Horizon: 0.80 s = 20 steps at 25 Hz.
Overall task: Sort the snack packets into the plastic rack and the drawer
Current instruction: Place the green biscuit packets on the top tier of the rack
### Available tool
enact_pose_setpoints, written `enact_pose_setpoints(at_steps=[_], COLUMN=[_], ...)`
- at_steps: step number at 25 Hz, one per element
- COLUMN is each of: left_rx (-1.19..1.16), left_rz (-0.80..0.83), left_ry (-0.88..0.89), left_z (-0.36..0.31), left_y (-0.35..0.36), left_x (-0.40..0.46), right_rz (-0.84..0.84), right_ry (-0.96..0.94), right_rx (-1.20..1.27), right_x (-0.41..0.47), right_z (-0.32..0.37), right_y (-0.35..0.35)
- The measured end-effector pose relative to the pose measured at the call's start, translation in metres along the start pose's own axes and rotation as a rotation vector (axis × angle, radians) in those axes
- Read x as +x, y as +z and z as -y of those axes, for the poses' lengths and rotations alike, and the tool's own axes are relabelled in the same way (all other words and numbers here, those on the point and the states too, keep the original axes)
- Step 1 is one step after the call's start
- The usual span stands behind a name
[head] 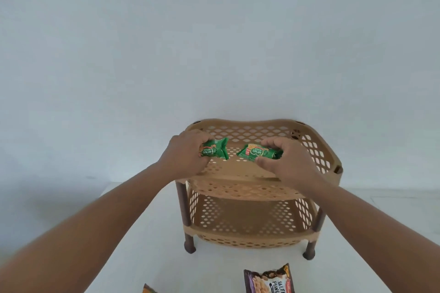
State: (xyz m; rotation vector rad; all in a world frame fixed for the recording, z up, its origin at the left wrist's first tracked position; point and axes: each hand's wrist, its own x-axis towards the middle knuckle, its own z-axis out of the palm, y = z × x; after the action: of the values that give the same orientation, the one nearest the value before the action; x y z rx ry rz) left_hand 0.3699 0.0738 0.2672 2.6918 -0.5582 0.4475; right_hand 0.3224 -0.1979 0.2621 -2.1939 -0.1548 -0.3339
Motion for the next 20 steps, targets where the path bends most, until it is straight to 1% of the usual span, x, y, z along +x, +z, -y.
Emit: enact_pose_setpoints(at_steps=[3,6,8,11,14,17,20], left_rx=[0.137,0.176,0.228,0.311,0.313,0.281,0.355], left_rz=[0.091,0.228,0.286,0.324,0.341,0.331,0.334], left_ry=[0.051,0.026,0.014,0.002,-0.009,-0.023,-0.014], left_z=[0.012,0.026,0.036,0.045,0.057,0.064,0.063], left_y=[0.011,0.029,0.042,0.059,0.081,0.093,0.097], left_x=[0.038,0.070,0.092,0.113,0.125,0.128,0.128], right_rz=[0.090,0.166,0.230,0.341,0.404,0.394,0.367], right_ry=[-0.015,-0.047,-0.086,-0.117,-0.104,-0.119,-0.119], right_rx=[-0.211,-0.389,-0.509,-0.619,-0.667,-0.699,-0.735], right_x=[0.034,0.069,0.095,0.131,0.157,0.169,0.173], right_z=[-0.004,-0.007,-0.010,-0.015,-0.032,-0.053,-0.069], right_y=[0.004,0.011,0.018,0.033,0.051,0.063,0.070])
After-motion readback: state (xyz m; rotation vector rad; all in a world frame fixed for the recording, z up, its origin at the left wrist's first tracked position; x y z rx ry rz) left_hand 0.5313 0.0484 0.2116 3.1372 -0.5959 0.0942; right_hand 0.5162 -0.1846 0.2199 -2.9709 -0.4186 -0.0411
